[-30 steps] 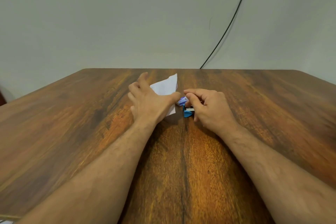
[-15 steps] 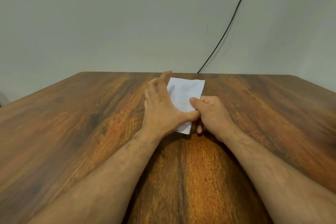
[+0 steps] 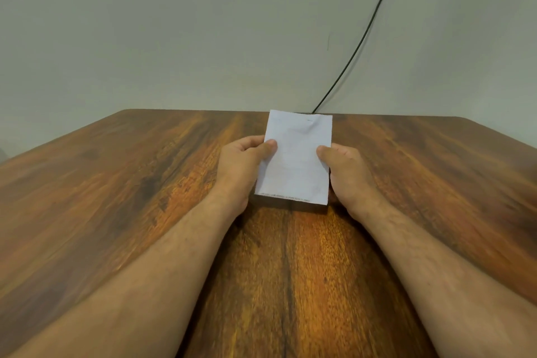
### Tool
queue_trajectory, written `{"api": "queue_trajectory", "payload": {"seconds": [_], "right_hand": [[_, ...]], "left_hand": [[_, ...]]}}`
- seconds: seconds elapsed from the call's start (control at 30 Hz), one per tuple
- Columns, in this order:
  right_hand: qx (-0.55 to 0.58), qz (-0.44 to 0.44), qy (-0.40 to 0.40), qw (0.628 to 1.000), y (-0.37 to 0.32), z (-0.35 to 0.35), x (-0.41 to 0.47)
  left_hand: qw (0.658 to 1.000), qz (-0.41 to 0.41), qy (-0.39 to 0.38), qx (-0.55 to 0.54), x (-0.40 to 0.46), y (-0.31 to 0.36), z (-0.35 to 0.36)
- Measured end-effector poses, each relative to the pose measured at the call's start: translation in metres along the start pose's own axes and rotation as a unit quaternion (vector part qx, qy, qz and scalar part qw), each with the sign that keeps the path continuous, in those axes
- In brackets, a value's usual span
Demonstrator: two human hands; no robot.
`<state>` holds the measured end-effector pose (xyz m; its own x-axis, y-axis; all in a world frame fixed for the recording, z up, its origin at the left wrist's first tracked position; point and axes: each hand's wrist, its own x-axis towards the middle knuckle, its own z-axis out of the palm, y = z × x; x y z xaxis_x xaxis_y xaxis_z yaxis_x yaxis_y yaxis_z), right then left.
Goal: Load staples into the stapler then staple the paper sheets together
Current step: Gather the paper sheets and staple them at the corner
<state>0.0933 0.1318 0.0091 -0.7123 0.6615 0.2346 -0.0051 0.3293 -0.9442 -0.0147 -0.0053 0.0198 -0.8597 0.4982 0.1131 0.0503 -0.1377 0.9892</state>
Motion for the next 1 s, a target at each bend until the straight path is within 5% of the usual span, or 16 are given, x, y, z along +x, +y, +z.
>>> {"api": "queue_trajectory", "payload": {"seconds": [0.7, 1.0], "right_hand": [[0.114, 0.011, -0.085, 0.990, -0.001, -0.002, 0.001], [0.151, 0.015, -0.070, 0.986, 0.003, -0.005, 0.010]], "left_hand": [[0.993, 0.022, -0.096, -0.059, 0.004, -0.004, -0.001], [0.993, -0.029, -0.112, -0.027, 0.006, -0.007, 0.000]]}}
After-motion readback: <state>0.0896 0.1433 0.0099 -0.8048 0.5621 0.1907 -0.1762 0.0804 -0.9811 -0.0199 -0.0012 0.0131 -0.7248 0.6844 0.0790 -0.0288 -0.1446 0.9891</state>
